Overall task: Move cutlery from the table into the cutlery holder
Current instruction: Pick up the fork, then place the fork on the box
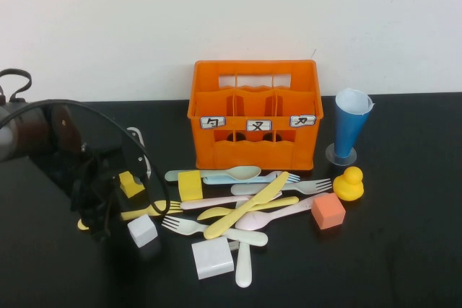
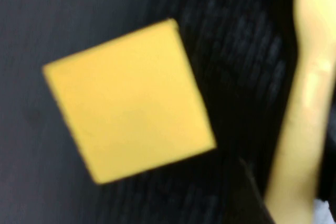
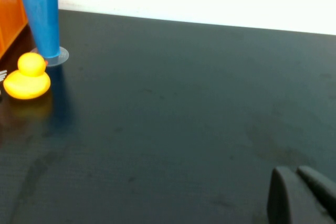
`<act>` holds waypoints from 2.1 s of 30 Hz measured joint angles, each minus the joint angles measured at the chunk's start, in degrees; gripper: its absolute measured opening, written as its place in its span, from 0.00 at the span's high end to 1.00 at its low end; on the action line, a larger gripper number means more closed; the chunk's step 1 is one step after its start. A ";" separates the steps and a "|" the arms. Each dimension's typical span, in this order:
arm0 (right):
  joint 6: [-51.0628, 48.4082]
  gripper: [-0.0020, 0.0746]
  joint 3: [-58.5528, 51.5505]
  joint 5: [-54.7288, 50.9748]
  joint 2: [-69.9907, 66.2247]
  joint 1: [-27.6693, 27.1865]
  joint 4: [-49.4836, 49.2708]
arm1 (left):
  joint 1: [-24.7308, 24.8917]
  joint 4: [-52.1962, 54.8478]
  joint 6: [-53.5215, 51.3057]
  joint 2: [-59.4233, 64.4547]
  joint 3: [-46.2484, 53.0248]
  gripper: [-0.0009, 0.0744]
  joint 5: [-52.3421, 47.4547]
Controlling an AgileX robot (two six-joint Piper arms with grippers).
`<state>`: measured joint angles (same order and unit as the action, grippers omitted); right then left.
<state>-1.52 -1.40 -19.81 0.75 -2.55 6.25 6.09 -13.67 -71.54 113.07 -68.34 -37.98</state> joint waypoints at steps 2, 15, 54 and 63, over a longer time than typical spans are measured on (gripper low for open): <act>0.00 0.98 0.00 0.00 0.00 0.00 0.00 | 0.00 0.00 -0.09 0.26 -0.38 0.55 0.71; 0.00 0.98 0.00 0.00 0.00 0.00 0.00 | 1.11 0.00 -0.23 0.83 -0.87 0.80 -1.31; 0.00 0.98 0.00 0.00 0.00 0.00 -0.13 | 4.09 -66.57 -19.45 -22.11 -0.24 0.80 -3.14; 0.00 0.98 0.00 0.00 0.00 0.00 -0.13 | 4.09 -81.63 -33.45 -17.59 -0.24 0.80 -7.16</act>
<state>-1.52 -1.40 -19.81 0.75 -2.55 6.12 10.18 -95.30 -105.00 95.48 -68.58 -45.14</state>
